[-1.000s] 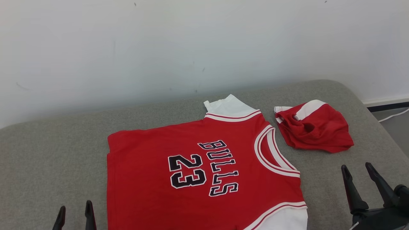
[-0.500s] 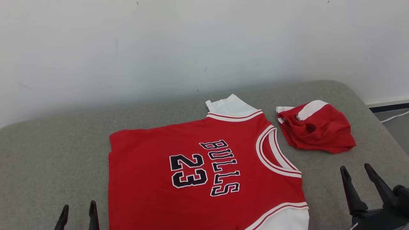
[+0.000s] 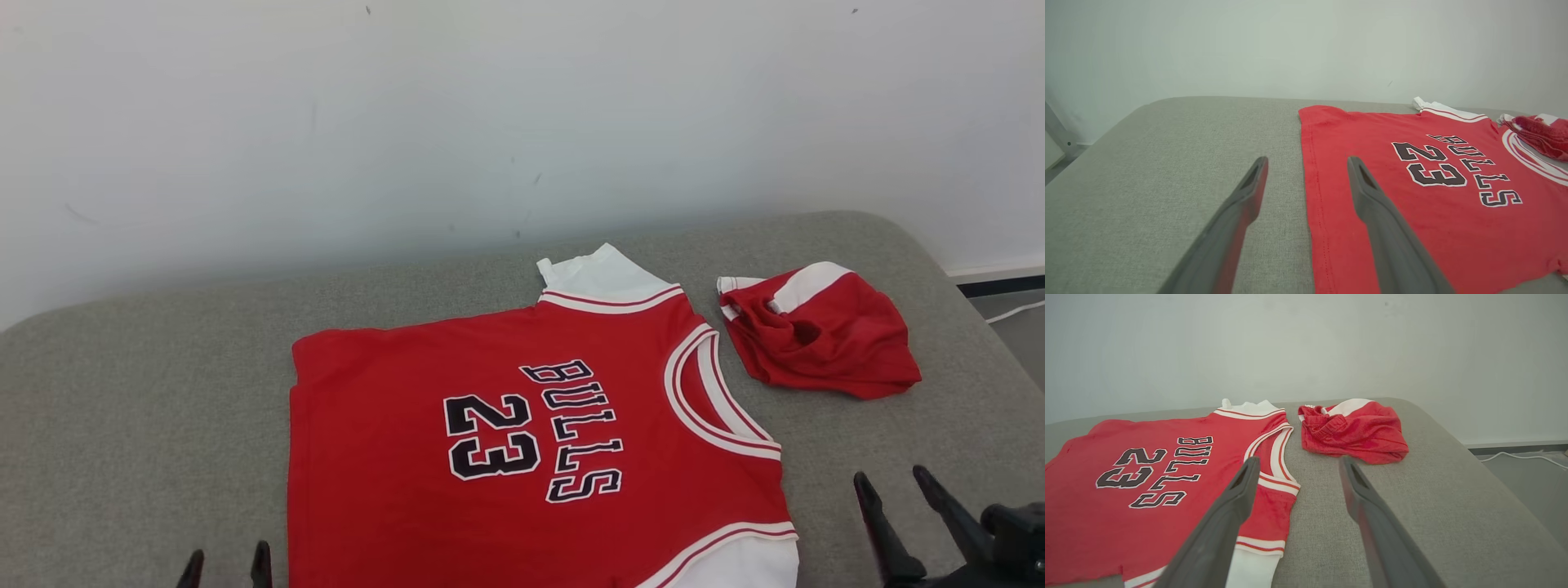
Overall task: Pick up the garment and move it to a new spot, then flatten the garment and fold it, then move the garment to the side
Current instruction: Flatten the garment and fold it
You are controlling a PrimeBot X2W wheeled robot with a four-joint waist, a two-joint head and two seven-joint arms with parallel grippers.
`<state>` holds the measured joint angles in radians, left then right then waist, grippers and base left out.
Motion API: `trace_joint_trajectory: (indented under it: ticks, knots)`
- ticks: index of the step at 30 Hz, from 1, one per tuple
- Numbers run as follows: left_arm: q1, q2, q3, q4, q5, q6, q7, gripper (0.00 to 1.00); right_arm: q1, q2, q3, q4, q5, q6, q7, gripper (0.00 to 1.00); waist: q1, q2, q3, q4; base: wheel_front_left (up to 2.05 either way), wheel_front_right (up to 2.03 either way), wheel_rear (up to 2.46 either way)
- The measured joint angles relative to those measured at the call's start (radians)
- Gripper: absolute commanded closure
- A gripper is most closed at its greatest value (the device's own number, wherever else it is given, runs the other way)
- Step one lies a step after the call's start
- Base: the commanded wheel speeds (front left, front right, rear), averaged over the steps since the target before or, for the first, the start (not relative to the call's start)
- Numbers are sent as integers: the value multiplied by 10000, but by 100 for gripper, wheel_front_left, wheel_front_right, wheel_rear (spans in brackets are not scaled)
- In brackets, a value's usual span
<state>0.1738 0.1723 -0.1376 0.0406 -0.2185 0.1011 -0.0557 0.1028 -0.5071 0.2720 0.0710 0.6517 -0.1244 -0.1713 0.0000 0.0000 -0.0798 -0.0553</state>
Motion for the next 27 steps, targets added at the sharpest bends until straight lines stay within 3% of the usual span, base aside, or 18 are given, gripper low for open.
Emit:
trace_joint_trajectory:
  ticks: [16, 27]
  knots:
    - [518, -13, -403, 426, -1258, -846, 2349, 0, 575, -13, 867, 192, 903, 102, 2336, 0, 0, 0, 186, 140, 0, 0, 0]
    - [384, 82, -573, 763, -1333, -1016, 3350, 0, 701, 151, 1427, 422, 1310, 115, 3712, 0, 0, 0, 444, 282, 0, 0, 0]
